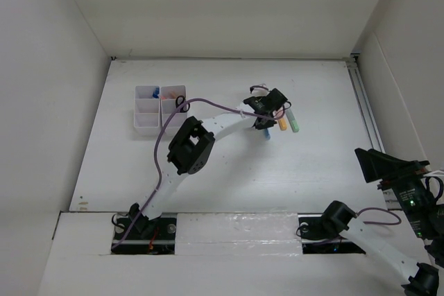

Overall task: Sort the stationery into containers
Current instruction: Grab a piece of stationery with the left arm

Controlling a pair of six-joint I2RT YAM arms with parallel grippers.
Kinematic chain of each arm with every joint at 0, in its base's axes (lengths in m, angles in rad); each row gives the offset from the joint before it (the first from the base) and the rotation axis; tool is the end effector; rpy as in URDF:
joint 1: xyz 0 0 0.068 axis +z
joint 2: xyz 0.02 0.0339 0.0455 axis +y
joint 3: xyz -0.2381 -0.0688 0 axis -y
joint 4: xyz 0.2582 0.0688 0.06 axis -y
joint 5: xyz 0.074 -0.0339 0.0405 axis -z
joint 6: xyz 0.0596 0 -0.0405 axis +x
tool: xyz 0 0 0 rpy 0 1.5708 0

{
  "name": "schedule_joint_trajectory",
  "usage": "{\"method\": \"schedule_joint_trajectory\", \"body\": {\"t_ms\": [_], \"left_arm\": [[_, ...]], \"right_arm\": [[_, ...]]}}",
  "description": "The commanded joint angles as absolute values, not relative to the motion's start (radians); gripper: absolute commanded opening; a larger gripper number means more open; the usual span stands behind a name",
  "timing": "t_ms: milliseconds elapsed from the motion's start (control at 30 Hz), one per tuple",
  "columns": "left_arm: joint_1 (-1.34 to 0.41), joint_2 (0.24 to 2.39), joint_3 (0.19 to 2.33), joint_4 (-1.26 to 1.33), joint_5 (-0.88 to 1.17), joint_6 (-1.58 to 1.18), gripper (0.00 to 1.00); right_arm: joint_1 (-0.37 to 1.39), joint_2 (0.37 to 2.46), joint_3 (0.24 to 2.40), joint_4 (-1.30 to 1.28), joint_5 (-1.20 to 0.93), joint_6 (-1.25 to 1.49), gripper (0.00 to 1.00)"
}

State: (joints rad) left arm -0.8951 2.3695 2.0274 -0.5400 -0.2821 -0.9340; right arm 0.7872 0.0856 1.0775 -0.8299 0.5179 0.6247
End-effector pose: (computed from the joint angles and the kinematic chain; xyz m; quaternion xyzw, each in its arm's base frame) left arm 0.3490 -0.4089 0.1482 -0.0656 0.9308 -0.1841 0.3088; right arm 0.0195 -0.0223 0.4031 0.1437 0.6398 0.3517 0.6681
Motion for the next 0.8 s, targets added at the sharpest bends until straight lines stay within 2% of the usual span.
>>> {"method": "schedule_joint_trajectory", "body": {"t_ms": [0, 267, 767], "left_arm": [[-0.891, 2.338, 2.086, -0.612, -0.296, -0.856, 0.00], [-0.891, 2.419, 2.143, -0.594, -0.218, -0.827, 0.00], [-0.891, 2.450, 2.126, -0.574, -0.178, -0.808, 0.00]], "right_arm": [[0.796, 0.107, 1.081, -0.807, 0.506, 0.609, 0.99], [0.796, 0.127, 1.072, -0.807, 0.497, 0.609, 0.99], [0.796, 0.127, 1.072, -0.798, 0.488, 0.609, 0.99]]}}
